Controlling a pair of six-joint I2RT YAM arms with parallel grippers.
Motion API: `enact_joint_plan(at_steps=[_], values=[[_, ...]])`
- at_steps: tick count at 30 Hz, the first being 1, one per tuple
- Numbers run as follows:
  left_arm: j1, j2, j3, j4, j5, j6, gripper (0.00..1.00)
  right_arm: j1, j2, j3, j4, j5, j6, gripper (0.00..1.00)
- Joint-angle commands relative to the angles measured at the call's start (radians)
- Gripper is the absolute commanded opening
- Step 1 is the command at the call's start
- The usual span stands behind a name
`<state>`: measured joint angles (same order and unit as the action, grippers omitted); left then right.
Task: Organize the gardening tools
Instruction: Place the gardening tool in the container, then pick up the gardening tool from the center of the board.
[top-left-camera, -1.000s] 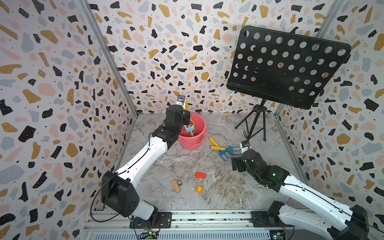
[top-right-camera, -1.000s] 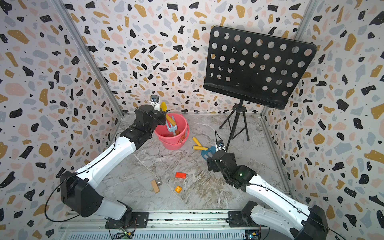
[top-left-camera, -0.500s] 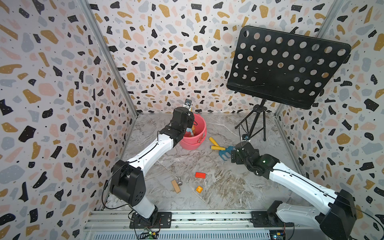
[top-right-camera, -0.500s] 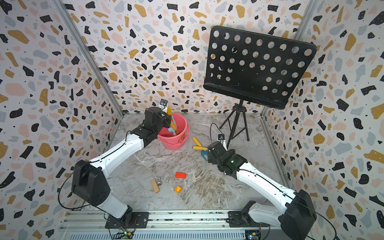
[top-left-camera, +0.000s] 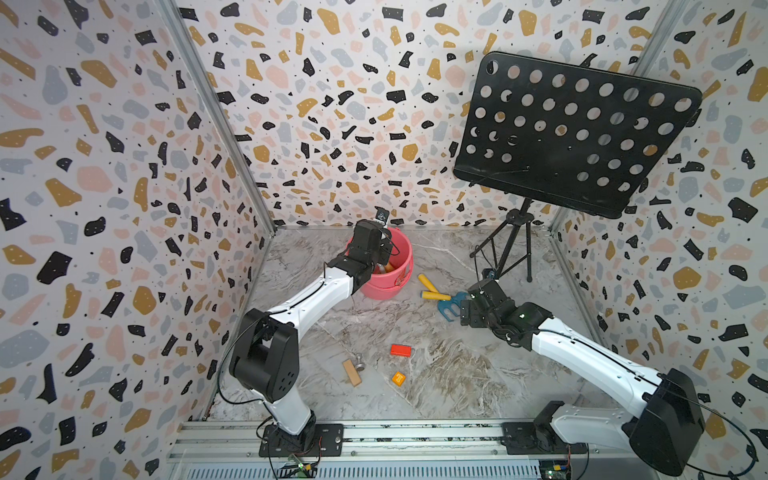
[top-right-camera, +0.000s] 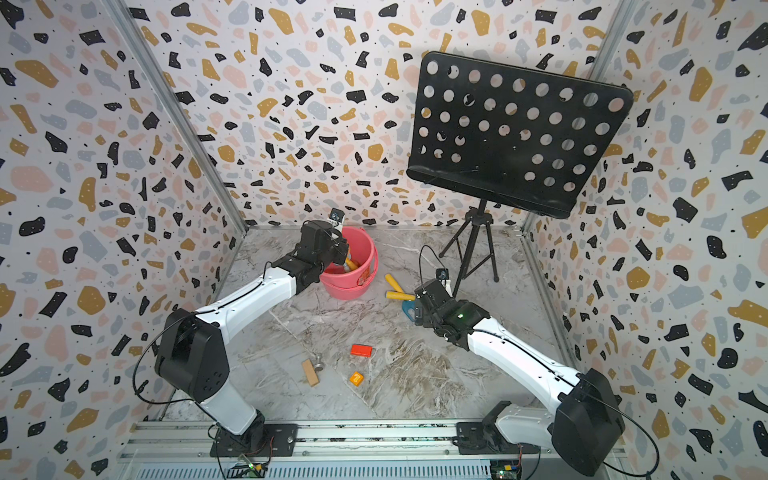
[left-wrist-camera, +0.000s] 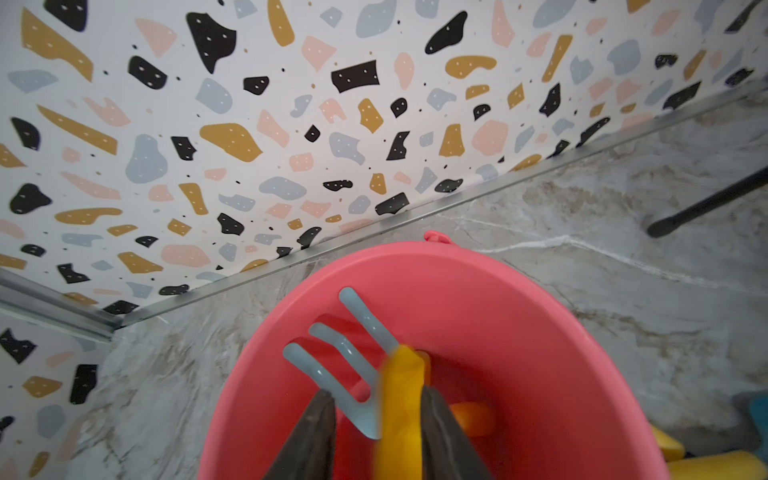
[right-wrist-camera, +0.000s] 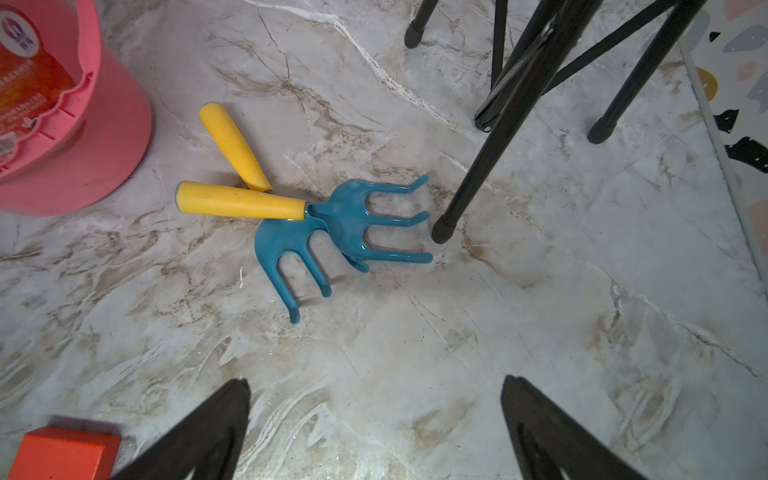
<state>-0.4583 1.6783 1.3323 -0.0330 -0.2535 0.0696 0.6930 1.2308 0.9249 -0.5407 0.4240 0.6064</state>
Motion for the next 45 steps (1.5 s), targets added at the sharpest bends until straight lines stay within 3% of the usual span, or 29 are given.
enact_joint_plan(at_steps=[1,5,11,17,22,28,45], values=[[0.004,-0.013,0.032,-0.006,0.031,0.0,0.51,-0.004,-0.035,0.008,-0.037,-0.009,0.009,1.0],[0.004,-0.043,0.08,-0.056,0.046,-0.013,0.6,-0.004,-0.058,0.007,-0.053,-0.007,0.004,1.0],[-0.016,-0.112,0.142,-0.15,0.103,0.002,0.64,-0.011,-0.098,0.002,-0.075,-0.007,0.005,1.0],[-0.095,-0.157,0.175,-0.267,0.165,0.033,0.67,-0.03,-0.143,-0.017,-0.095,-0.005,0.017,1.0],[-0.174,-0.134,0.187,-0.333,0.218,0.041,0.79,-0.056,-0.179,-0.03,-0.137,0.009,0.034,1.0],[-0.261,-0.039,0.254,-0.439,0.18,0.125,0.86,-0.11,-0.249,-0.051,-0.194,0.025,0.046,1.0],[-0.348,0.417,0.632,-0.82,0.07,0.197,0.79,-0.178,-0.359,-0.037,-0.273,0.064,0.017,1.0]])
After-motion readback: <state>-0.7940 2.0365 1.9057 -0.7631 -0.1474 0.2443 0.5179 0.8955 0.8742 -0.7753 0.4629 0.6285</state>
